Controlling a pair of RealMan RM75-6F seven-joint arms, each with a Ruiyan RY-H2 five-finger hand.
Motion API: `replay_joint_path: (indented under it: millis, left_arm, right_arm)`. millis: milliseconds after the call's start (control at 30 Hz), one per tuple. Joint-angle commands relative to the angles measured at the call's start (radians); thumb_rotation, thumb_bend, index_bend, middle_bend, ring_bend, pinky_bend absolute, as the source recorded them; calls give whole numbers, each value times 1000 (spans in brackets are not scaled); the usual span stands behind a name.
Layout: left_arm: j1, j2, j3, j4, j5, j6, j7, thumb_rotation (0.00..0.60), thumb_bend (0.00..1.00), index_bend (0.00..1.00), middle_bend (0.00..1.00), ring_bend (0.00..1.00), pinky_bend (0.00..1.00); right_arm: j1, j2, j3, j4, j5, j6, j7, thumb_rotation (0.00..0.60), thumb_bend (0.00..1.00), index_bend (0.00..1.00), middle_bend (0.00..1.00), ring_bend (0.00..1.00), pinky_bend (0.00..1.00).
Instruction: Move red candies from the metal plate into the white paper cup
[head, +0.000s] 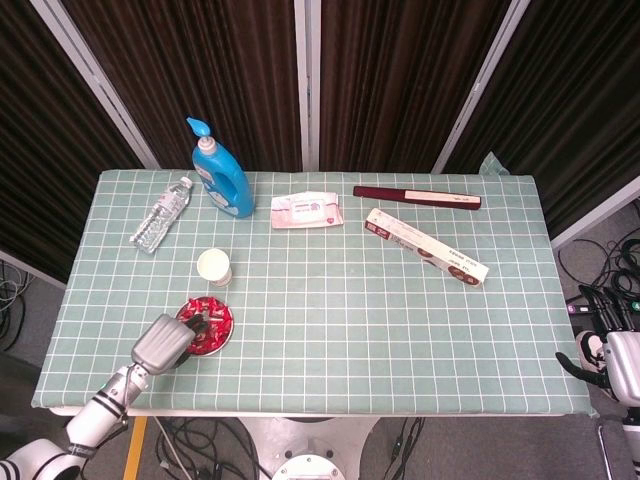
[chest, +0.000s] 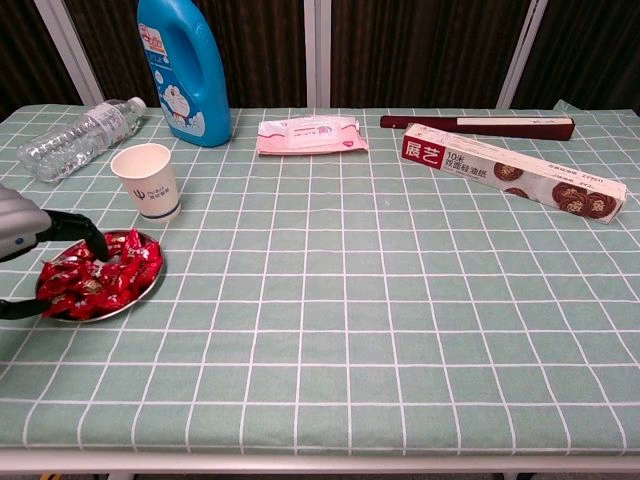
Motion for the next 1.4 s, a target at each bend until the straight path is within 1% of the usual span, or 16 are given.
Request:
replay_joint_path:
  millis: [33,233,467,700,900,1100,1233,1400]
  left_arm:
    - [-20,-27,-15,15,-45,-35,45,600,286,376,415,926,1000]
    - [-27,-35,-23,19,-94,-47,91,600,287,384,434,929,1000]
    - [-40,-55,-21,50,-120,-59,98,600,308,446,477,930,1000]
    - [-59,-84,-18,99,-122,-67,87,600,341,514,522,941,1000]
    - [-79,-105,-15,145,-125,-85,56,600,420,576,580,953,1000]
    - [-92,-122,-4,188,-110,-86,-3,600,528,704,718,982,1000]
    - [-95,-113,-1,177,-97,-72,-46,600,562,743,757,994,1000]
    - [-106,-65,-16,105,-83,-38,-87,600,577,754,766,994,1000]
  right_arm:
    - [-1,0,0,3,3,-1,3,600,101,0,102,47,325]
    - [2,-2,-1,10,8,-11,8,600,101,0,102,47,329]
    - [3,-2,-2,12,10,-15,12,600,101,0,103,47,332]
    - [1,0,-3,12,12,-14,14,600,101,0,103,48,336]
    - [0,0,-3,12,13,-13,16,600,101,0,106,53,342]
    - [-1,0,-3,14,13,-12,18,600,101,0,111,61,351]
    - [-2,0,-3,14,12,-9,20,600,101,0,111,61,352]
    - [-3,1,-3,15,10,-7,21,600,101,0,111,61,354]
